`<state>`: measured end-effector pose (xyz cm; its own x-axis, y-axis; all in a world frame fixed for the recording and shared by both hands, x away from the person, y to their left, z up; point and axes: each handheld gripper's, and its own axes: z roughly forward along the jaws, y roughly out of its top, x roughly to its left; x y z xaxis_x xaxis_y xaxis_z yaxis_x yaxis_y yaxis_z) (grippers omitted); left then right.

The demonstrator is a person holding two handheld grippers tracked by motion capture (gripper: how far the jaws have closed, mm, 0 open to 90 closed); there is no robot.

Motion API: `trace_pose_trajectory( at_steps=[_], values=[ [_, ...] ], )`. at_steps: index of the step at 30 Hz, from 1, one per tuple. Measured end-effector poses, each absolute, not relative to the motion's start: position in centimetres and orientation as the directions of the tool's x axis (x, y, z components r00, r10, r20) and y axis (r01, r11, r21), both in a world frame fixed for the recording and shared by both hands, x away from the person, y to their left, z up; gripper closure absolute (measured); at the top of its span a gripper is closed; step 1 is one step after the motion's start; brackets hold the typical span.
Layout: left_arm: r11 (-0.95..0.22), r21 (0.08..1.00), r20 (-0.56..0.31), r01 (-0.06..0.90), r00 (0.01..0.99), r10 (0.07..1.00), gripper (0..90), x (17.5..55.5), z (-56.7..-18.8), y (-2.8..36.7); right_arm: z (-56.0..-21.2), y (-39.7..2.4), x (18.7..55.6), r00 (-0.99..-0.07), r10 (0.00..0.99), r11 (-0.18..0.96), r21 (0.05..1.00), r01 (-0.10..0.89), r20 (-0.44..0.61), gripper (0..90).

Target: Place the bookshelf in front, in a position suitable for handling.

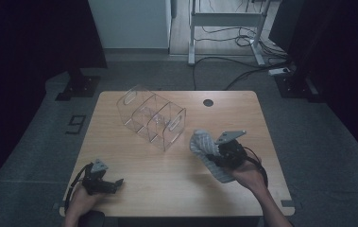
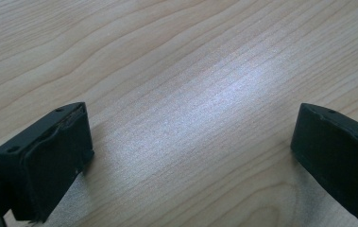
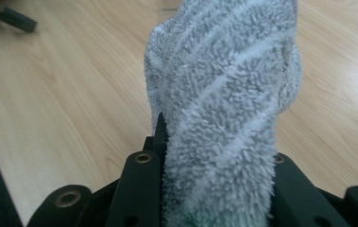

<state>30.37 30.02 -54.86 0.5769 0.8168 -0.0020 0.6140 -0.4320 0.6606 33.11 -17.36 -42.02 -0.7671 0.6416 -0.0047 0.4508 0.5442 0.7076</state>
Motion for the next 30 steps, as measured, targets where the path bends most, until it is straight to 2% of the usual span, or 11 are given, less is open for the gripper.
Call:
trace_pose_trajectory(
  at_steps=[30],
  values=[
    [-0.429,0.661,-0.002,0.615,0.573,0.819,0.0,30.4,-54.9,30.0,-42.6,-28.3,33.0,-0.536,0.841,0.428,0.693,0.580,-0.071,70.5]
  ],
)
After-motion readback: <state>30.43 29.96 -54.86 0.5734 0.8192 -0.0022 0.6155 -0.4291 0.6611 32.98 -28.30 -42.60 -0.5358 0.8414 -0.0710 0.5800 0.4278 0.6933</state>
